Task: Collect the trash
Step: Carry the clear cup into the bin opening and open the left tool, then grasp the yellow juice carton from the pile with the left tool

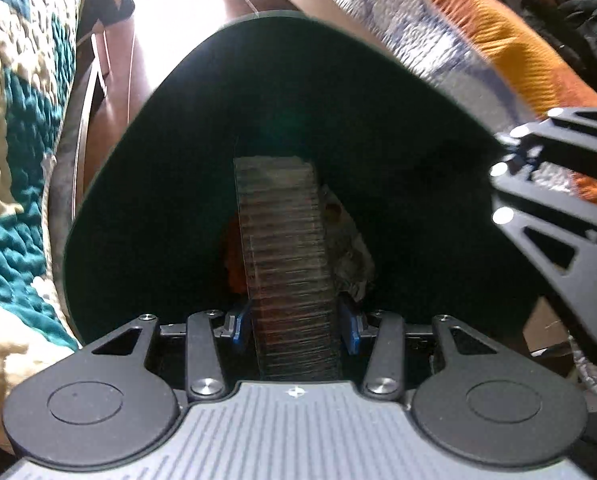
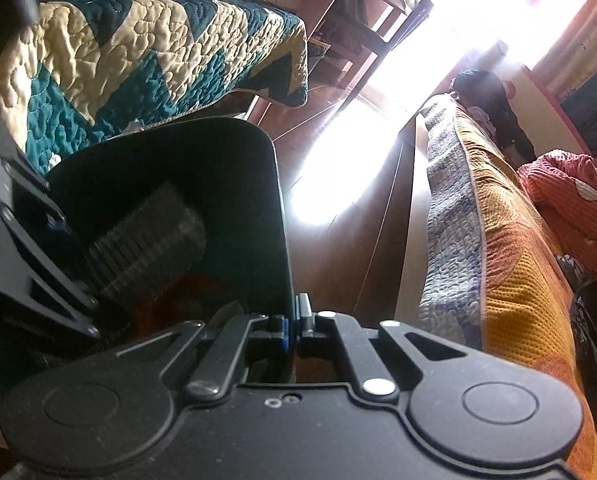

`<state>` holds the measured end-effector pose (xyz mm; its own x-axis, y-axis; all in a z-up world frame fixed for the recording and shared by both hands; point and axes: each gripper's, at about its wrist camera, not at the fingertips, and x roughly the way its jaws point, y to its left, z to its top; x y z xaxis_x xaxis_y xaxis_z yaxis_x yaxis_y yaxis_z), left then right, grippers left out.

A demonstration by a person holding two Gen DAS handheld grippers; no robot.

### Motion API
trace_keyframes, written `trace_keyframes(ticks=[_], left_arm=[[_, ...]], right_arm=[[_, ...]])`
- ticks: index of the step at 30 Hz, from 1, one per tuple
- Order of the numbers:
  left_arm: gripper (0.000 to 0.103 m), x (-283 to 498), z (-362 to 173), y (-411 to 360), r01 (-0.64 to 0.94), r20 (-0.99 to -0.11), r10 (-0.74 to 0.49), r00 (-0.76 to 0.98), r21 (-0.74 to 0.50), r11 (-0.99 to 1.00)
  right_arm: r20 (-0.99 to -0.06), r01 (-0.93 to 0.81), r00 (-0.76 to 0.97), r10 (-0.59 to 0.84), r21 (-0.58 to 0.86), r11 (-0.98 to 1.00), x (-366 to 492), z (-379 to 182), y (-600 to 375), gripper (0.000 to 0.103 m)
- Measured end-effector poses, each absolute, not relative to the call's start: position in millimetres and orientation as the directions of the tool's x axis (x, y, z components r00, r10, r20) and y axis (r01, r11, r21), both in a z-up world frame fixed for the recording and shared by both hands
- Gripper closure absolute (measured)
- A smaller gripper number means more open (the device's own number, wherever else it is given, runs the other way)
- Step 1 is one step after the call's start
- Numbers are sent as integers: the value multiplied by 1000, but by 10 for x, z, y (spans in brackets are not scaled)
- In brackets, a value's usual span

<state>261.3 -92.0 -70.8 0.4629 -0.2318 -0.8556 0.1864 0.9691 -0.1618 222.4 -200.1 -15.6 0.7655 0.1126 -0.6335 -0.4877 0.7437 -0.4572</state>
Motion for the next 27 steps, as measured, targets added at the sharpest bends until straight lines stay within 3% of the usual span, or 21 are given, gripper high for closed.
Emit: trace_keyframes(ticks=[2,6,11,15,27], left_arm=[[59,2592,-731,-885,175,-860,-235,453,-172,969],[38,2546,-699,-849,163,-851,-246,465,-191,968],[37,2403,-524,-852,215,-826,-259,501,-170,962],[29,2202,-333,-776,279,-796,-274,540,-138,950],[25,1701,-136,-404,324,-773,-222,594,-22,946]], right_arm=[[-634,-487,765,112,-456,745,2234,-154,-2006,101],[-634,-482,765,108,-454,749,2251,-156,-2018,101],[-637,-463,765,95,-441,769,2325,-159,-2066,101],[-646,-440,760,77,-423,792,2403,-166,-2155,101],[-688,-351,725,25,-339,873,2666,-244,-2553,99]])
